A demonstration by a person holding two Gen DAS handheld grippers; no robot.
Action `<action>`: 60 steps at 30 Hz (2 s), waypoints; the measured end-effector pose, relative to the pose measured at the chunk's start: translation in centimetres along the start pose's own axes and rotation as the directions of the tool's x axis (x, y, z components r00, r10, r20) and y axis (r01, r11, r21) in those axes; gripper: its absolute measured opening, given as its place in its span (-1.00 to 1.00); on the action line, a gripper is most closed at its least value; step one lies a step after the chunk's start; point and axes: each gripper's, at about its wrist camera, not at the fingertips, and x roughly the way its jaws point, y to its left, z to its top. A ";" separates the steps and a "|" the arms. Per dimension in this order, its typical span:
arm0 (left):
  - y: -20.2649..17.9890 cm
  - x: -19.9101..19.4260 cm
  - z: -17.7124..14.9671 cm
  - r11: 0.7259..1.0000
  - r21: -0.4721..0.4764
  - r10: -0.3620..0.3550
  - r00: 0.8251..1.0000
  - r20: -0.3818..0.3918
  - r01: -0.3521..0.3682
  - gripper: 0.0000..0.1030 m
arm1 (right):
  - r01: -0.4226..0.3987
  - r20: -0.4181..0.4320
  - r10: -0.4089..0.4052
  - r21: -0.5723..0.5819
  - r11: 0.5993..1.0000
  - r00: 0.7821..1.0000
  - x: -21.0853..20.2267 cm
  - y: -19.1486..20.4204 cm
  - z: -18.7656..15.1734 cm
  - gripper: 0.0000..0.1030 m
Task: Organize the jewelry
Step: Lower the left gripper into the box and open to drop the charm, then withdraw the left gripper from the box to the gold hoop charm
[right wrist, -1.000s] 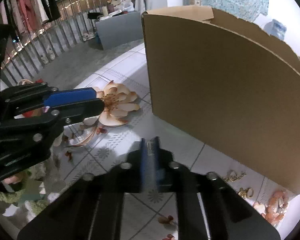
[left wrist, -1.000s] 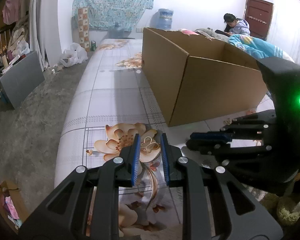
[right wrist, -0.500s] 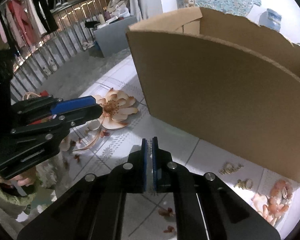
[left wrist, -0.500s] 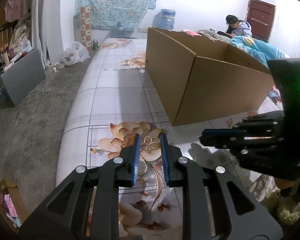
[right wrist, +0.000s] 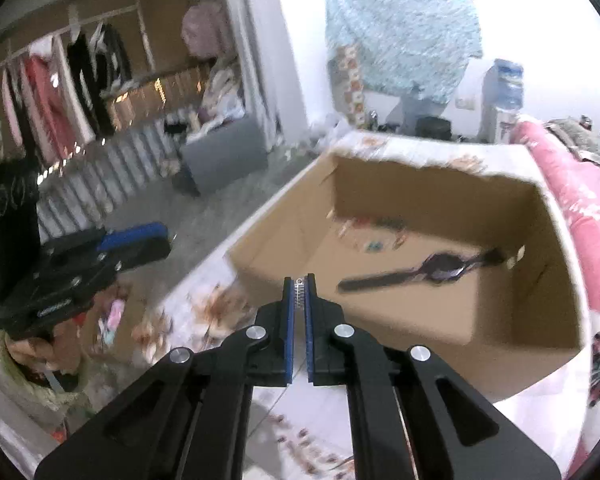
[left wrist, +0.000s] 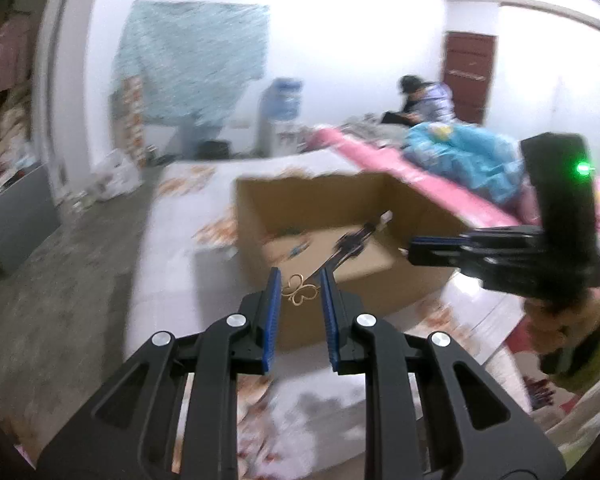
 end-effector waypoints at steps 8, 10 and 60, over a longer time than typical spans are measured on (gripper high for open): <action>-1.7 9.5 5.9 0.995 0.075 -0.046 0.984 -0.169 0.060 -0.64 | 0.015 -0.184 0.014 0.155 0.988 0.983 4.1 -8.7 3.1 -0.91; -1.6 13.1 6.5 0.995 0.086 -0.024 0.965 -0.261 0.048 -0.64 | 0.012 -0.244 0.034 0.184 0.983 0.969 5.8 -10.2 3.1 -0.91; 0.6 8.9 -2.5 0.986 -0.155 -0.091 0.977 -0.192 0.062 -0.34 | -0.061 -0.146 0.116 0.340 0.939 0.982 1.2 -10.7 -3.3 -0.14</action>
